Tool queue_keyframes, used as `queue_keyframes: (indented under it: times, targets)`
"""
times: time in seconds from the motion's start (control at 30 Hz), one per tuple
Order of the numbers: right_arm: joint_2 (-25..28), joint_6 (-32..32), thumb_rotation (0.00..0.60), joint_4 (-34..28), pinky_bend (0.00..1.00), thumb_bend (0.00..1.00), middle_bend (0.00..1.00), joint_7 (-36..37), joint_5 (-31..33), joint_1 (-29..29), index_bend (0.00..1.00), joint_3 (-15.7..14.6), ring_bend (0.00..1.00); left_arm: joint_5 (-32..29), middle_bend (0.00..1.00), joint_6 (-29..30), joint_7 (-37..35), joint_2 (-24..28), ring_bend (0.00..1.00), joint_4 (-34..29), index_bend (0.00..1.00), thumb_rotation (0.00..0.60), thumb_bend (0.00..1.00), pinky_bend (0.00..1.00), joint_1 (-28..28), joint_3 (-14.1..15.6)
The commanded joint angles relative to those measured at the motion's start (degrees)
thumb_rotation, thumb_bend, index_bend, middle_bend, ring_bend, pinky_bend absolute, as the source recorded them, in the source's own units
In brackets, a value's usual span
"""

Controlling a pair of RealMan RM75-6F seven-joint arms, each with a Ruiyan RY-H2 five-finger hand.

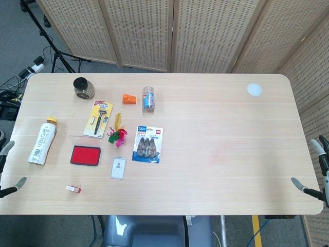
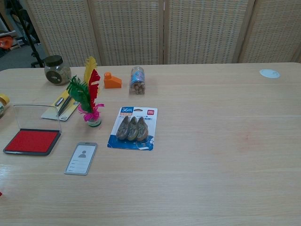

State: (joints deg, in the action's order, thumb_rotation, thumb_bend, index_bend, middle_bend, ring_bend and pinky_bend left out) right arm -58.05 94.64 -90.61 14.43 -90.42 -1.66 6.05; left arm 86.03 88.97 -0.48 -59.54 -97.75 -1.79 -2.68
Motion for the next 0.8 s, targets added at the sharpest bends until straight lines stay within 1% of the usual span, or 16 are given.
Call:
queue_keyframes:
  times: [0.03,0.33,0.47,0.57,0.6,0.63,0.67,0.7,0.73,0.77,0.8]
  targets:
    - [0.1,0.0,0.6,-0.3,0.0,0.0,0.0,-1.7,0.0,0.1,0.02,-0.1,0.0,-0.2,0.0,0.4,0.8,-0.4,0.0,0.1,0.0,0.6,0.18,0.0,0.1,-0.2]
    - [-0.2,-0.7,0.6,-1.8,0.0,0.0,0.0,-8.3,2.6,0.5,0.02,0.4,0.0,-0.2,0.0,0.5,0.8,-0.4,0.0,0.2,0.0,0.6,0.18,0.0,0.3,-0.2]
    - [0.0,-0.9,0.6,-2.3,0.0,0.0,0.0,-8.4,2.8,0.5,0.02,0.4,0.0,0.0,0.0,-0.2,0.9,-0.2,0.0,0.1,0.0,0.6,0.18,0.0,0.0,0.1]
    - [0.1,-1.1,0.6,-2.4,0.0,0.0,0.0,-7.9,3.1,0.5,0.02,0.6,0.0,0.4,0.0,-2.0,1.0,0.3,0.0,-0.2,0.0,0.6,0.19,0.0,-0.5,0.9]
    - [0.1,-1.3,0.6,-2.4,0.0,0.0,0.0,-7.6,3.2,0.4,0.02,0.6,0.0,0.5,0.01,-2.8,1.1,0.5,0.0,-0.3,0.0,0.6,0.2,0.0,-0.8,1.2]
    - [0.1,-1.3,0.6,-2.5,0.0,0.0,0.0,-7.4,3.2,0.4,0.02,0.6,0.0,0.6,0.06,-3.2,1.4,0.6,0.04,-0.3,0.0,0.6,0.2,0.01,-0.9,1.3]
    - [0.2,-1.3,0.6,-2.5,0.0,0.0,0.0,-7.1,3.2,0.4,0.02,0.6,0.0,0.7,0.19,-3.6,1.8,0.6,0.14,-0.3,0.0,0.6,0.21,0.08,-1.2,1.5]
    - [0.2,-1.3,0.6,-2.5,0.0,0.0,0.0,-6.9,3.1,0.4,0.02,0.6,0.0,0.9,0.36,-4.0,1.9,0.4,0.29,-0.3,0.0,0.6,0.22,0.21,-1.3,1.6]
    - [0.2,-1.3,0.6,-2.4,0.0,0.0,0.0,-6.7,3.1,0.4,0.02,0.6,0.0,1.2,0.48,-4.6,1.9,0.3,0.41,-0.3,0.0,0.6,0.22,0.34,-1.6,1.8]
    - [0.2,-1.4,0.6,-2.4,0.0,0.0,0.0,-6.5,3.0,0.4,0.02,0.6,0.0,1.5,0.63,-5.5,1.6,0.1,0.56,-0.3,0.0,0.6,0.22,0.54,-1.9,2.2]
    - [0.2,-1.4,0.6,-2.4,0.0,0.0,0.0,-6.3,3.0,0.4,0.02,0.5,0.0,2.0,0.73,-7.0,1.1,0.1,0.68,-0.4,0.0,0.6,0.22,0.71,-2.4,3.0]
